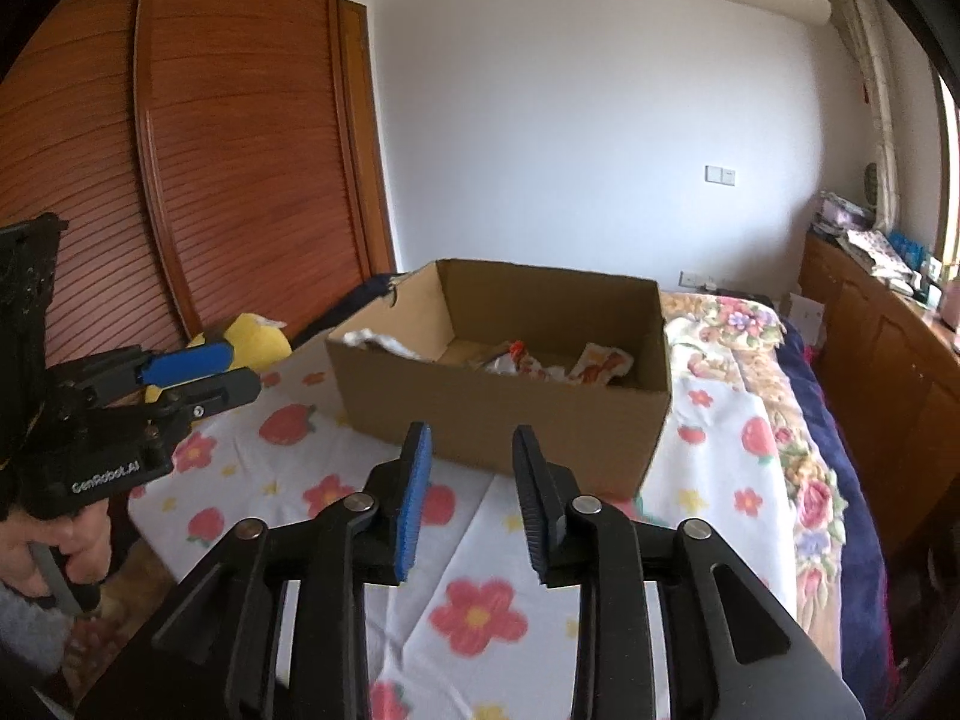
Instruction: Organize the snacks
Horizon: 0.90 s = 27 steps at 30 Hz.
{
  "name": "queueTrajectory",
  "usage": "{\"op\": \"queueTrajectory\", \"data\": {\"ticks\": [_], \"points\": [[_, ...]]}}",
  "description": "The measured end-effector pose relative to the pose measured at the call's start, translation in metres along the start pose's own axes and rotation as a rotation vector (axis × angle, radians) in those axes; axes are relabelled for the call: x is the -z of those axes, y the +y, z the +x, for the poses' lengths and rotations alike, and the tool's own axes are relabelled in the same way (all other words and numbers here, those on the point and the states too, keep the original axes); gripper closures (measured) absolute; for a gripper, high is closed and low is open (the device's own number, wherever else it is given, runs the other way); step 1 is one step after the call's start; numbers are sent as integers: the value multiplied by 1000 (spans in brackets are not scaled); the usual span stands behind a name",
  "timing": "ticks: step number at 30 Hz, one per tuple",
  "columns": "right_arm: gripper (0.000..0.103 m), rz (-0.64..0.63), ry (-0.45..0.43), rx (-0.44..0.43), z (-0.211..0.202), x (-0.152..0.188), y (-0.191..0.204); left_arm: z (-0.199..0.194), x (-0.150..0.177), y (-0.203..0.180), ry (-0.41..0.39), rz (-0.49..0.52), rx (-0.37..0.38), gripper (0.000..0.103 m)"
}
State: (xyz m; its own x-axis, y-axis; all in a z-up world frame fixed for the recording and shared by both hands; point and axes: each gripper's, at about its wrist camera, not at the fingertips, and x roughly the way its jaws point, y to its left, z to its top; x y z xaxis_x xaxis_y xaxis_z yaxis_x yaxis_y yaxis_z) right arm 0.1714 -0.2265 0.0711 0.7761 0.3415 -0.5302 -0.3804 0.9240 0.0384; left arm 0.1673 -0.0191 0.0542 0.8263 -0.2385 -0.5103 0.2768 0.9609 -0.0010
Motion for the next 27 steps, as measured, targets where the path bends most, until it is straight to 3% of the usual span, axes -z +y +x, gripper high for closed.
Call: {"op": "queueTrajectory", "data": {"ticks": [8,14,21,25,27], "points": [[68,36,6,29,-40,47,12,-46,43,-20,-4,-5,-32,60],[62,53,-3,51,-68,65,13,-70,58,-28,-9,-19,-62,55],[42,63,-36,104,-91,77,12,-90,68,-34,-27,-14,-111,49],[29,71,-44,133,-97,82,10,-98,71,-32,-52,-30,-136,32],[21,82,-51,132,-100,84,9,-100,73,-30,-55,-38,-147,32]]}}
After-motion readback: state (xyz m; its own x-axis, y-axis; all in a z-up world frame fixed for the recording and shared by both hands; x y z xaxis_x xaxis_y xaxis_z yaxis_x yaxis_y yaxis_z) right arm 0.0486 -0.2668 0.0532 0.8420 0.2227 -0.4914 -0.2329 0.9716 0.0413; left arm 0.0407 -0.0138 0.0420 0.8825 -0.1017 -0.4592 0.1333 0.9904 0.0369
